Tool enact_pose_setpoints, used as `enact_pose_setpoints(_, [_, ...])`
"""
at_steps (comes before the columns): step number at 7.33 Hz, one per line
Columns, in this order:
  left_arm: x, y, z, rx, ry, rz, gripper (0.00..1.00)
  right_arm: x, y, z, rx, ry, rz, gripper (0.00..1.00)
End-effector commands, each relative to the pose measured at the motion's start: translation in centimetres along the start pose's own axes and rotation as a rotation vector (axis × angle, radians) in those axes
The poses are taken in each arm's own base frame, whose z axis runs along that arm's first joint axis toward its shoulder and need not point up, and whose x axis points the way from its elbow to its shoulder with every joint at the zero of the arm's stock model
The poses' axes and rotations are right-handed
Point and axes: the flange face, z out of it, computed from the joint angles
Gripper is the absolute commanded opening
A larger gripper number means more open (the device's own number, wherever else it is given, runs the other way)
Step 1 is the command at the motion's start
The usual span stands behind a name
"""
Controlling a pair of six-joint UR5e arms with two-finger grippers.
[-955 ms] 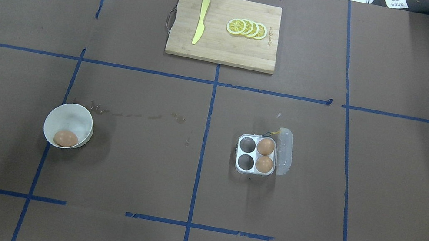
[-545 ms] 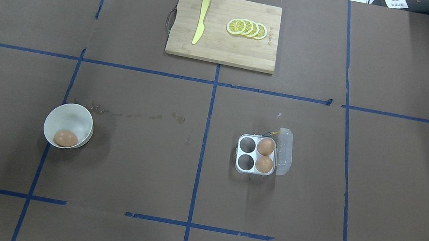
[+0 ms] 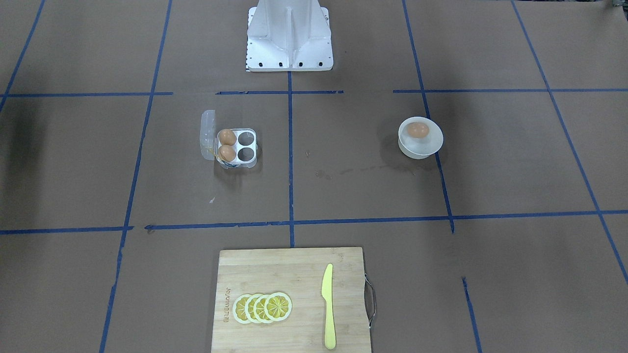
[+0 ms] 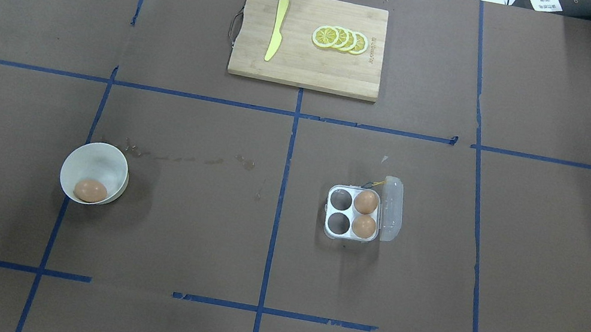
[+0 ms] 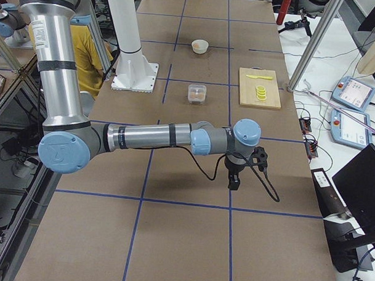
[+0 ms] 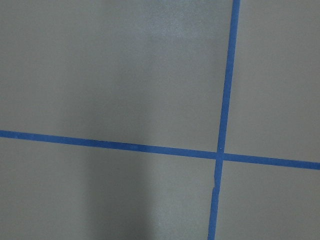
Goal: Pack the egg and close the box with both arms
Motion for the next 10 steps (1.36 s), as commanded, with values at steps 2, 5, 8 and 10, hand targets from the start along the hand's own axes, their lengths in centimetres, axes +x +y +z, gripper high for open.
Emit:
enact_pose_setpoints(2, [3.4,-1.1,0.5,0.001,0.093,0.001,1.0,-0.2,0.0,-0.1,0.001,-0.003,0.0,1.0])
enact_pose_setpoints(5, [16.5,-3.9,2.6,-0.044,0.143,-0.314,1.0,-0.4,0.0,-0.3,0.005,-0.008,-0.005,1.0])
enact_pose_setpoints(8, [27.9,-5.4,4.4,-0.092,0.207,-0.538,1.0,-0.6,0.1,-0.4,0.009,-0.01,-0.009,1.0])
enact_pose_setpoints(10, [37.8,-6.7,6.6,-0.142,0.204,-0.715,1.0,-0.6,0.4,-0.4,0.007,-0.016,-0.008,1.0])
